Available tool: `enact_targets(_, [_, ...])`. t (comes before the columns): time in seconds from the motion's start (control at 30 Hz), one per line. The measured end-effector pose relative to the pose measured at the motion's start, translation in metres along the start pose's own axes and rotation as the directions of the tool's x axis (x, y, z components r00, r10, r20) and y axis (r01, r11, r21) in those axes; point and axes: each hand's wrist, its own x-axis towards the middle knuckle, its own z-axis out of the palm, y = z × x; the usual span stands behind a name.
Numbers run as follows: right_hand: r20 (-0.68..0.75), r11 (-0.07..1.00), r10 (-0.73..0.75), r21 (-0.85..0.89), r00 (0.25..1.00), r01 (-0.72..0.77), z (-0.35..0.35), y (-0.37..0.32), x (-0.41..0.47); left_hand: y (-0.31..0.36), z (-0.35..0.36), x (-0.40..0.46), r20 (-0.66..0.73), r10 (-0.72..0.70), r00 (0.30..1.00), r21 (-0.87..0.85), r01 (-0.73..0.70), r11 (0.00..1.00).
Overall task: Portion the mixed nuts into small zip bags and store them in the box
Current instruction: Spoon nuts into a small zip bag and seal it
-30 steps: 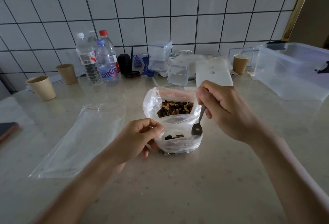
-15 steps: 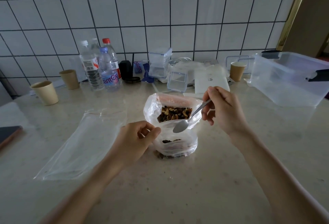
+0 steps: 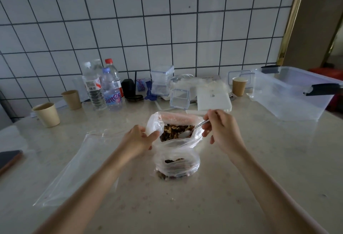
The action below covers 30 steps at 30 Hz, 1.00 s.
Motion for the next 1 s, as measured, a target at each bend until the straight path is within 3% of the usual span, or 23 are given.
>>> enact_targets(0.1, [0.023, 0.984, -0.117, -0.135, 0.993, 0.119, 0.004, 0.003, -0.002, 0.007, 0.007, 0.01, 0.02, -0.033, 0.999, 0.023, 0.032, 0.999])
enact_targets(0.23, [0.083, 0.967, -0.148, -0.197, 0.985, 0.162, 0.008, 0.007, -0.002, 0.008, 0.017, 0.016, 0.014, -0.08, 0.997, -0.033, 0.081, 0.996])
enact_targets(0.33, [0.129, 0.985, -0.066, -0.152, 0.989, 0.085, 0.012, 0.009, -0.003, 0.002, 0.024, 0.013, -0.008, -0.034, 0.999, -0.041, 0.034, 0.999])
enact_targets(0.5, [0.213, 0.994, 0.103, -0.068, 0.972, -0.09, 0.015, 0.01, -0.002, -0.007, 0.028, 0.012, -0.023, -0.007, 1.0, -0.216, 0.002, 0.976])
enact_targets(0.77, [0.214, 0.977, 0.206, 0.005, 0.955, -0.212, 0.017, 0.013, -0.002, -0.006, 0.026, 0.005, 0.031, 0.054, 0.998, -0.383, -0.038, 0.923])
enact_targets(1.0, [0.216, 0.956, 0.249, 0.102, 0.944, -0.276, 0.02, 0.013, -0.003, -0.008, 0.026, 0.005, 0.045, 0.082, 0.996, -0.416, -0.056, 0.908])
